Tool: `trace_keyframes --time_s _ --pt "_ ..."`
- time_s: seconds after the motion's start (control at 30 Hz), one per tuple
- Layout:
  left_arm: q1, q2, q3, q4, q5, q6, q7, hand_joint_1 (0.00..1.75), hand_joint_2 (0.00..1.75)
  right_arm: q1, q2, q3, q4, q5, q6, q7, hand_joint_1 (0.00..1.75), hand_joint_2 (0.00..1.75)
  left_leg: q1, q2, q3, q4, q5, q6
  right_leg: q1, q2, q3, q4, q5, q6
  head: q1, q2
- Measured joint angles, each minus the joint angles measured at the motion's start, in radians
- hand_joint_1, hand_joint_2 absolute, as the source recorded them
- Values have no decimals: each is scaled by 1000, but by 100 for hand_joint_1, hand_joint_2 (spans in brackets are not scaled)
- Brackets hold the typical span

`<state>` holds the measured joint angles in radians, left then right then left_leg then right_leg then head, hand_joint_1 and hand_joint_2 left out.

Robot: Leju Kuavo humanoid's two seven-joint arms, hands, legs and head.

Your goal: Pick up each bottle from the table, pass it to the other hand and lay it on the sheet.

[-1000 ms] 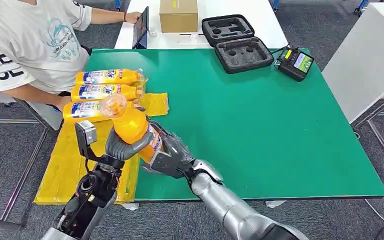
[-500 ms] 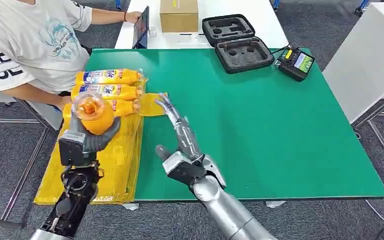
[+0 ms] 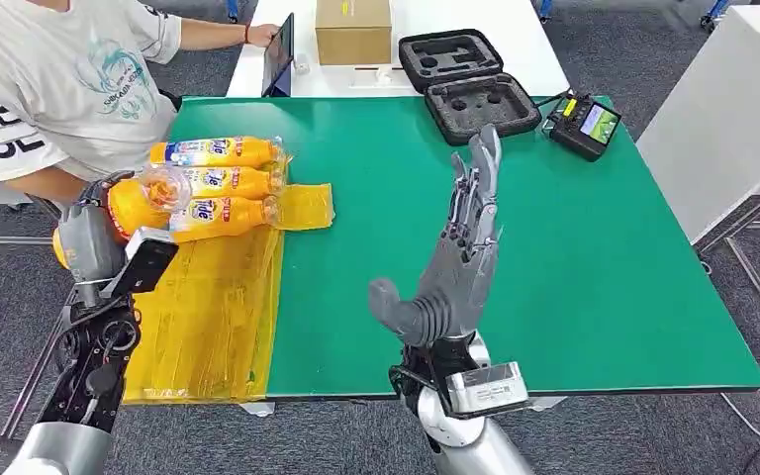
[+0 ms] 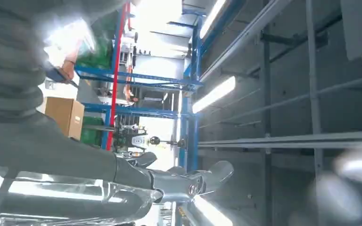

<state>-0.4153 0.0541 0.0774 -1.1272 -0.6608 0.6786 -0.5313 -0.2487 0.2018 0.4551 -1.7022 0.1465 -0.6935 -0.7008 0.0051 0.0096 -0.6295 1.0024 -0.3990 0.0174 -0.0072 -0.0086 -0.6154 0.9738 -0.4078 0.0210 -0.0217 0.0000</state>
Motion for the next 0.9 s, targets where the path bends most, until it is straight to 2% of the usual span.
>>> trace_keyframes --time_s 0.13,0.3,0.63,0.9 --pt "-17 15 -2 39 -77 -18 51 175 175 4 -6 0 -6 -9 0 0 0 175 0 0 0 0 0 0 0 0 0 0 0 0 0 0" --pt "-39 39 -59 113 -302 -185 210 175 175 5 -19 1 0 -30 29 0 0 175 0 0 0 0 0 0 0 0 0 0 0 0 0 0" --pt "-80 51 -144 276 -405 -338 297 175 175 3 -25 5 23 -24 71 0 0 175 0 0 0 0 0 0 0 0 0 0 0 0 0 0" --pt "-81 55 -185 378 -444 -394 313 175 175 1 -22 3 57 -52 135 0 0 175 0 -1 -1 0 0 0 0 0 0 0 0 0 0 0"
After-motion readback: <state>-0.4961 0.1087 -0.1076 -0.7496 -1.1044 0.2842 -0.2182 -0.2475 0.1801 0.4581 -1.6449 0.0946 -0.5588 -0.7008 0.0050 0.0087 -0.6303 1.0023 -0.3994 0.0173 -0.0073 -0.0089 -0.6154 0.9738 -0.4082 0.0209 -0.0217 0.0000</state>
